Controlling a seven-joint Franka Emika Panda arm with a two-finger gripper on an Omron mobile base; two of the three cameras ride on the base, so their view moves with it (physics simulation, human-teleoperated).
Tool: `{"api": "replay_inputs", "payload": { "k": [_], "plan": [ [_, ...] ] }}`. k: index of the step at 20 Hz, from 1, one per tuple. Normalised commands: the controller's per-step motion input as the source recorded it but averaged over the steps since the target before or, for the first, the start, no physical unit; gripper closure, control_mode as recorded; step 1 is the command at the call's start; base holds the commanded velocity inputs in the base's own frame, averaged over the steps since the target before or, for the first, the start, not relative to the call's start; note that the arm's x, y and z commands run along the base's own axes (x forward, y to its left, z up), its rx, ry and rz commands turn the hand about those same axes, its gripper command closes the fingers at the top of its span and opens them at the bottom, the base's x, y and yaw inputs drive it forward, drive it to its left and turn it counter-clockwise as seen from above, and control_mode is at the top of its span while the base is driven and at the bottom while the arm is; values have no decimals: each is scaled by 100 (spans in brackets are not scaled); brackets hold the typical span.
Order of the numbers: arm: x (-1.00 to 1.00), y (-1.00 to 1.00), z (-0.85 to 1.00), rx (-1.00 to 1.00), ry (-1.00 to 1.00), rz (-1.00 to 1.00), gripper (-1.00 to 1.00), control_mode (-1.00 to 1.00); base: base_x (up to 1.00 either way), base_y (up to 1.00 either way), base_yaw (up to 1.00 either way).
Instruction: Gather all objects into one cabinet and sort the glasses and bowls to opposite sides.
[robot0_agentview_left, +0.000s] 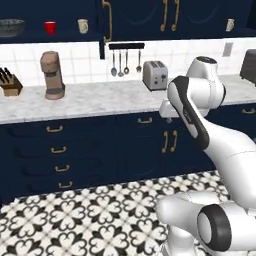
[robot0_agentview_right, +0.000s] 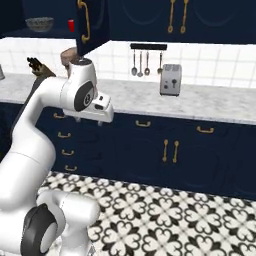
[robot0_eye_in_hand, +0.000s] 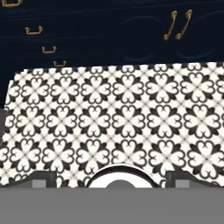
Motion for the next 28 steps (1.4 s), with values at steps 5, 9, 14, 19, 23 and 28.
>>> {"api": "replay_inputs", "payload": {
  "k": [5,9,14,19,23,28],
  "plan": [
    [0,0,0,0,0,0,-100,100,7,-100,0],
    [0,0,0,0,0,0,-100,100,12,-100,0],
    [0,0,0,0,0,0,-100,100,24,-100,1],
    [0,0,0,0,0,0,-100,100,43,-100,9],
    [0,0,0,0,0,0,-100,100,77,-89,15],
    [0,0,0,0,0,0,-100,100,100,-19,1]
  ]
}}
